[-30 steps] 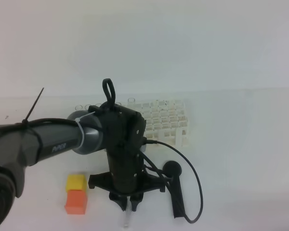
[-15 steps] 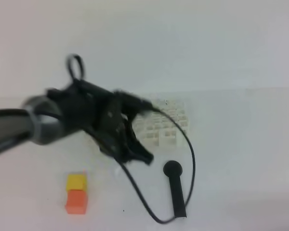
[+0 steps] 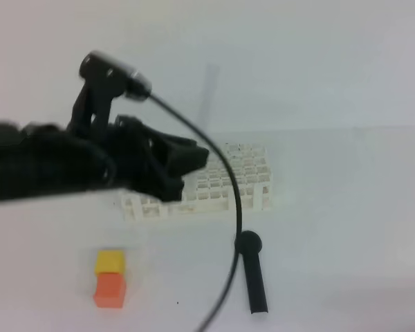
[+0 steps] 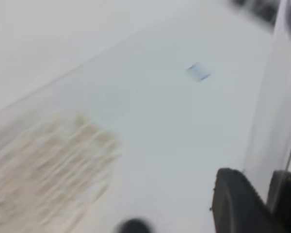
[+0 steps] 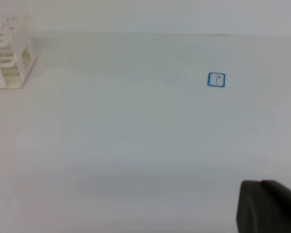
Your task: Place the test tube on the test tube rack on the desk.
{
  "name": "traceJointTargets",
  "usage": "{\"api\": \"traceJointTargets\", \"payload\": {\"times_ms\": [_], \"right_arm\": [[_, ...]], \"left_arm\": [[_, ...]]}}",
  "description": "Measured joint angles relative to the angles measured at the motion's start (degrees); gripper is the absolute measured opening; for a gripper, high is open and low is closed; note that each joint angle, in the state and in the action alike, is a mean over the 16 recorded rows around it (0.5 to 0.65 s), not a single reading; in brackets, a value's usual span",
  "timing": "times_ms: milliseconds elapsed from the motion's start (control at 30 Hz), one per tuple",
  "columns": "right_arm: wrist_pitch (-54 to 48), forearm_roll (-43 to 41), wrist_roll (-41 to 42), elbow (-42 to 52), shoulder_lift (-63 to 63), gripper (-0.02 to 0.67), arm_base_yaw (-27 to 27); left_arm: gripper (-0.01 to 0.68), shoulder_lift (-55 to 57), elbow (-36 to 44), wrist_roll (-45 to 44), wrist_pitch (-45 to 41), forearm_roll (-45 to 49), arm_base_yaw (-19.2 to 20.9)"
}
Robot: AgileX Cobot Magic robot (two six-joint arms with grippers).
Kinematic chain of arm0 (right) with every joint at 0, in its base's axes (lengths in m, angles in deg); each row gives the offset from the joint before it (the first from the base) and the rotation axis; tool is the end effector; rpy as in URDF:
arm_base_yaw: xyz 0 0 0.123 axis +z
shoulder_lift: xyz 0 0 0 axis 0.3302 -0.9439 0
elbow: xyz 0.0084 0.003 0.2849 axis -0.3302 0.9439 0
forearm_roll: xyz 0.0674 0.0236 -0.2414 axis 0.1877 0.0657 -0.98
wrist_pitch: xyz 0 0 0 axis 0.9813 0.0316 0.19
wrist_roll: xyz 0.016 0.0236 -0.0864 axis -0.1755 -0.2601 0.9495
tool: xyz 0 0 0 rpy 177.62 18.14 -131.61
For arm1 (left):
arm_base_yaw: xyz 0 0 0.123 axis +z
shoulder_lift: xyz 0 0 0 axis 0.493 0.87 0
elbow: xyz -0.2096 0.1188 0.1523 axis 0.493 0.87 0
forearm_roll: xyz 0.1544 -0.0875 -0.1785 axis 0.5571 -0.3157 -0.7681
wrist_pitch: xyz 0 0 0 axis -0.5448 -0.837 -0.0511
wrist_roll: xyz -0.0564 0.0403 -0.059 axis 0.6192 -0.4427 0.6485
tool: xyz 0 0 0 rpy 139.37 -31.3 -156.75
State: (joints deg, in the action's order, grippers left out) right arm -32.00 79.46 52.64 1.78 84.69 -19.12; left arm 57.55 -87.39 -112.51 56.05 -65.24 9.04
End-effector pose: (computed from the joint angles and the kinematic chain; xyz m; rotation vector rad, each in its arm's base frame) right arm 0.0528 0.0039 0.1739 -0.0631 1.8518 0.0152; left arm 0.2704 -0.1475 0.2921 0.8974 2.0220 -0.6236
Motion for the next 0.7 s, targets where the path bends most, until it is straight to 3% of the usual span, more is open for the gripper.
{"api": "traceJointTargets", "payload": {"times_ms": [133,300,700], "right_arm": [[0.0,0.0,0.0,0.0,0.0,-0.001,0.0],[0.0,0.0,0.0,0.0,0.0,-0.001,0.0],[1.8,2.1,-0.1,0.1,0.0,-0.001,0.0]], "left_arm": [[0.111,-5.0,9.3,-17.1,-1.7,-18.0,1.2],[0.111,-8.9,19.2,-30.3,-5.0,-30.7,1.4],[0.111,-10.7,26.7,-41.3,-15.6,-35.3,1.5]]}}
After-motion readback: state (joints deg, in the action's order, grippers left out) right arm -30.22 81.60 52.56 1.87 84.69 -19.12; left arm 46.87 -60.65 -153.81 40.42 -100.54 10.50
